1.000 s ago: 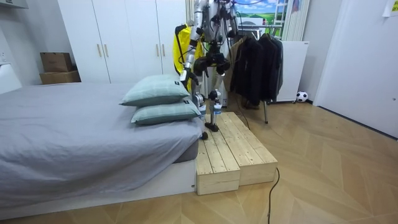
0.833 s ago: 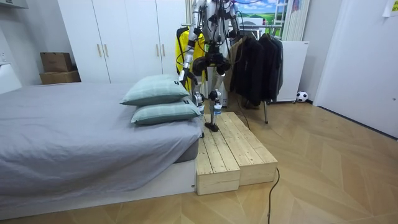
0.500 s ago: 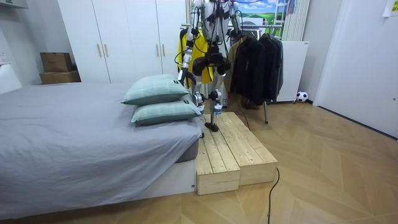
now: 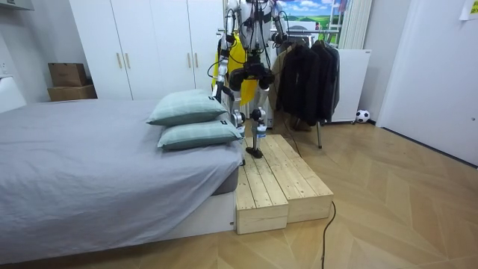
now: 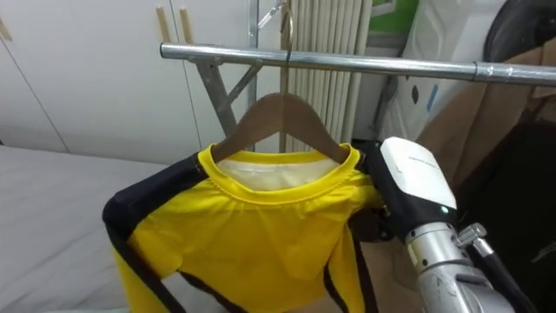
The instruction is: Hang clothes
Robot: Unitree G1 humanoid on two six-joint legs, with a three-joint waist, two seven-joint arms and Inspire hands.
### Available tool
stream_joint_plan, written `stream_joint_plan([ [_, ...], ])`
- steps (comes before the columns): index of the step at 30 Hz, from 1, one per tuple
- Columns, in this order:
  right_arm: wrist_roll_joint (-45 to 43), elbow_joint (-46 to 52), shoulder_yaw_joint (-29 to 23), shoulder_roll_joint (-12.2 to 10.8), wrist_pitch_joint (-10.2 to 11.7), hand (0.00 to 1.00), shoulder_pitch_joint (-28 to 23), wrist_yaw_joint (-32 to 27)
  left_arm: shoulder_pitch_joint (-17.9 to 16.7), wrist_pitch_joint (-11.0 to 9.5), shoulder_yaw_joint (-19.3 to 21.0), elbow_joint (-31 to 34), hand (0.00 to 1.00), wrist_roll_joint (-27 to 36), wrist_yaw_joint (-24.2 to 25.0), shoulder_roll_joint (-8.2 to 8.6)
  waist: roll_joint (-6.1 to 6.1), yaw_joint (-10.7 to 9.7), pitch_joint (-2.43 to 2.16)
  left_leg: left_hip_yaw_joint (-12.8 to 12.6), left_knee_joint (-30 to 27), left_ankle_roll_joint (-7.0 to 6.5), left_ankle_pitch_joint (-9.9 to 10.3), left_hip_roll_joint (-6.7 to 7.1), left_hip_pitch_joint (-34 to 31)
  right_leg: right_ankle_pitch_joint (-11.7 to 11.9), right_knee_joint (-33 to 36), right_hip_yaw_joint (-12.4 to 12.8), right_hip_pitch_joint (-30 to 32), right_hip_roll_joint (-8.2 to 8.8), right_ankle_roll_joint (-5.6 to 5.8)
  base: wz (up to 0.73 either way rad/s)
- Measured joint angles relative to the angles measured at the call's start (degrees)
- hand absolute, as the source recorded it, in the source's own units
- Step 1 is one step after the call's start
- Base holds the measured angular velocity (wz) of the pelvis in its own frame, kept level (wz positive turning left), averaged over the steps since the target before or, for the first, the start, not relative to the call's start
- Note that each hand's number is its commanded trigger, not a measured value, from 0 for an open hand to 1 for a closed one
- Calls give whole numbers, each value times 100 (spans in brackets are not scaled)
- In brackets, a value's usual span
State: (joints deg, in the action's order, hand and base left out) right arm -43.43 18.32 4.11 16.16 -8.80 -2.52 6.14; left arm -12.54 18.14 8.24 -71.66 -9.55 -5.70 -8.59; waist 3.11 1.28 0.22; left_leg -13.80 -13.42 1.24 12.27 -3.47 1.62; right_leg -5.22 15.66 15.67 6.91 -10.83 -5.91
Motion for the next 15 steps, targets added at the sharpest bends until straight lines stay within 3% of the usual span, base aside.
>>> stream_joint_plan([
  [3,-21,53,-52,-7,12,100,1,-62,8,-53,143,-167,0,6,0,19,-13,25,8,-202,98,-5,37,-21,99,13,-11,142,-2,-52,4,-34],
  [5,-94,44,-126,-21,13,100,-6,-162,28,-59,277,-167,0,6,-1,29,-26,8,17,-245,124,4,48,-26,125,64,-16,139,14,-54,-71,-12],
  [15,-110,20,-318,-19,61,100,-77,-190,46,-110,275,-141,0,2,-4,33,-11,-85,25,-263,203,8,48,-24,113,66,-153,367,-31,-112,-70,-6],
])
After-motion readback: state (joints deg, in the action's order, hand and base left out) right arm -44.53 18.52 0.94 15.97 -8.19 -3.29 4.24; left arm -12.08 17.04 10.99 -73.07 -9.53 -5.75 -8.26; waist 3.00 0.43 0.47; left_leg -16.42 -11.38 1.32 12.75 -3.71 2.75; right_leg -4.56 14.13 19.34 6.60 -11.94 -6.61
